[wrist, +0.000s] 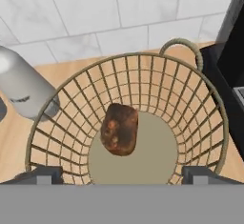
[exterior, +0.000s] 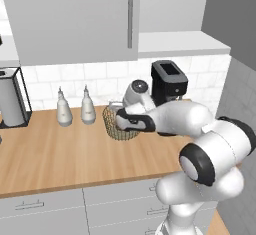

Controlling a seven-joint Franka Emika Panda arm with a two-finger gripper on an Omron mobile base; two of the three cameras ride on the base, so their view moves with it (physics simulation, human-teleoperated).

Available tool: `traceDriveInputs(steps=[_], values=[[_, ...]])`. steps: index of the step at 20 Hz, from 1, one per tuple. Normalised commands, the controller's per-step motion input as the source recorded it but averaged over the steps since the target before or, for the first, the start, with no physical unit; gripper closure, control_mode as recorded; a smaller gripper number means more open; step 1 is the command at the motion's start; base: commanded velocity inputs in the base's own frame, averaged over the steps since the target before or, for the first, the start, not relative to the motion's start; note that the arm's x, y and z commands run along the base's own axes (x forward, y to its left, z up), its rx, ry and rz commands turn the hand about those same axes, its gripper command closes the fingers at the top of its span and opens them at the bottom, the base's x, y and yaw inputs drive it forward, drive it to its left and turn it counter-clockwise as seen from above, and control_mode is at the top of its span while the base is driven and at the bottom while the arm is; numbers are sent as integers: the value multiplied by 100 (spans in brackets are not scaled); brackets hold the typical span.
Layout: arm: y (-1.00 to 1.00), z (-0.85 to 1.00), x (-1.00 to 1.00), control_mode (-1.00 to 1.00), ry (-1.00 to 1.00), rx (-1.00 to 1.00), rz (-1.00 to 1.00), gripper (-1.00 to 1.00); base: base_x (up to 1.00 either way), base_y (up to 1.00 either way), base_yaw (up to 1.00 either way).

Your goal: Open the cabinet, pick up the bread from the cabinet and place it in the basket. Then move the basket to the dining counter.

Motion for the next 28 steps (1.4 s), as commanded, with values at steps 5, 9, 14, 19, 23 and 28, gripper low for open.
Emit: traceDriveInputs(steps=[5, 9, 14, 19, 23, 28], values=[[-7, 53, -68, -100, -5, 0, -4, -100, 0, 0, 0], [-14, 28, -72, -100, -17, 0, -1, -100, 0, 0, 0], [-20, 38, -48, -100, 5, 7, -13, -100, 0, 0, 0], [-14, 28, -26, -100, 10, 12, -16, -100, 0, 0, 0], [-8, 28, -8, -100, 20, 5, -9, -100, 0, 0, 0], [-37, 4, -14, -100, 8, 0, 0, -100, 0, 0, 0]])
